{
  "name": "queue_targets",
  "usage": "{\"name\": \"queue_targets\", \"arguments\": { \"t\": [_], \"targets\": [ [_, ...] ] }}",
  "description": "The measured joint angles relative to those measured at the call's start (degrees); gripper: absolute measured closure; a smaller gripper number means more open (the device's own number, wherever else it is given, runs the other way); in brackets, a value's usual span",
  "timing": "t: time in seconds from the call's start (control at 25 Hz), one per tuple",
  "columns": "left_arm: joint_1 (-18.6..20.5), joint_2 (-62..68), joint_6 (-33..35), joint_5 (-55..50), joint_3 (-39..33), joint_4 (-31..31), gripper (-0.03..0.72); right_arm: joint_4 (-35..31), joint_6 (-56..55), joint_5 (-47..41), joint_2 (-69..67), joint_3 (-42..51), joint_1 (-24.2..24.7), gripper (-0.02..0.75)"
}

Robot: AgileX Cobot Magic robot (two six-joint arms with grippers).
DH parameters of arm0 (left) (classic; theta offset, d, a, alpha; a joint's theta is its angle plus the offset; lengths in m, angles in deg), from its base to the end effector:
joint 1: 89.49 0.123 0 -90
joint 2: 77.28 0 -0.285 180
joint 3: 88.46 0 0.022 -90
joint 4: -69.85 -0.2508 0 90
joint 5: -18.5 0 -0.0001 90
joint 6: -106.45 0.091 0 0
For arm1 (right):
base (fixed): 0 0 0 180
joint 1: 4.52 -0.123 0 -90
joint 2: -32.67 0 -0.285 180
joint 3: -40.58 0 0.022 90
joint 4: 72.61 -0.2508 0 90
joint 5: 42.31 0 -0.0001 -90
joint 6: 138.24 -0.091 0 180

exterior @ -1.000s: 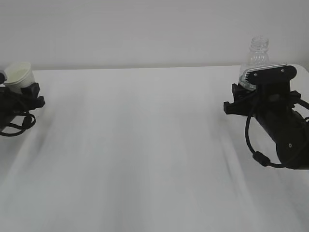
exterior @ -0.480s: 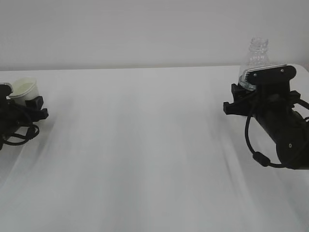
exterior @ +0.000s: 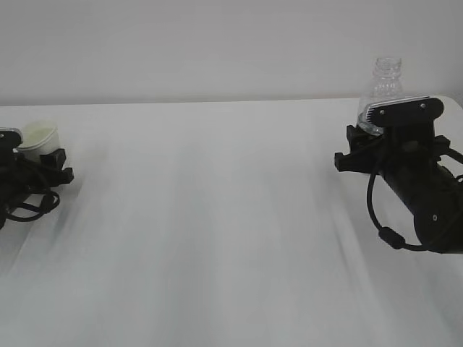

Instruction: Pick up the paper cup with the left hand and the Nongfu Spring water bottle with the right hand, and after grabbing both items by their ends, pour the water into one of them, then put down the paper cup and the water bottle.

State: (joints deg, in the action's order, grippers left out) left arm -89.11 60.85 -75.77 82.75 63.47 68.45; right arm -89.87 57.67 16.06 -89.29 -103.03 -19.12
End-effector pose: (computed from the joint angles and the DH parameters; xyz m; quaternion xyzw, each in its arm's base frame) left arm 0.3824 0.0005 0.0560 -0.0066 0.7769 -0.0153 0.6294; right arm 0.3447 0.0660 0.1227 -0.0619 0.7680 -0.0545 0.6351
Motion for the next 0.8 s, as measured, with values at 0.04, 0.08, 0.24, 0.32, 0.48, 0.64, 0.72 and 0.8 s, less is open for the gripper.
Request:
{"name": "queue_targets", "arguments": {
  "t": [0.04, 0.08, 0.24, 0.32, 0.48, 0.64, 0.72, 0.8],
  "targets": [
    [0.0, 0.0, 0.1, 0.0, 0.0, 0.0, 0.292, 0.0, 0.0, 0.0, 0.0, 0.0, 0.0, 0.269],
    [0.0, 0.0, 0.3, 0.0, 0.0, 0.0, 0.292, 0.0, 0.0, 0.0, 0.0, 0.0, 0.0, 0.269],
    [0.0, 0.1, 0.5, 0.0, 0.0, 0.0, 0.292, 0.1, 0.0, 0.0, 0.0, 0.0, 0.0, 0.269],
    [0.0, 0.1, 0.6, 0.0, 0.0, 0.0, 0.292, 0.1, 0.0, 0.0, 0.0, 0.0, 0.0, 0.269],
    [0.0, 0.1, 0.6, 0.0, 0.0, -2.6, 0.286, 0.1, 0.0, 0.0, 0.0, 0.0, 0.0, 0.268],
    [0.0, 0.1, 0.6, 0.0, 0.0, -5.1, 0.209, 0.1, 0.0, 0.0, 0.0, 0.0, 0.0, 0.268],
    [0.0, 0.1, 0.6, 0.2, 0.0, -5.5, 0.157, 0.1, 0.0, 0.0, 0.0, 0.0, 0.0, 0.268],
    [0.0, 0.1, 0.6, 0.9, 0.0, -5.6, 0.127, 0.1, 0.0, 0.0, 0.0, 0.0, 0.0, 0.269]
  ]
}}
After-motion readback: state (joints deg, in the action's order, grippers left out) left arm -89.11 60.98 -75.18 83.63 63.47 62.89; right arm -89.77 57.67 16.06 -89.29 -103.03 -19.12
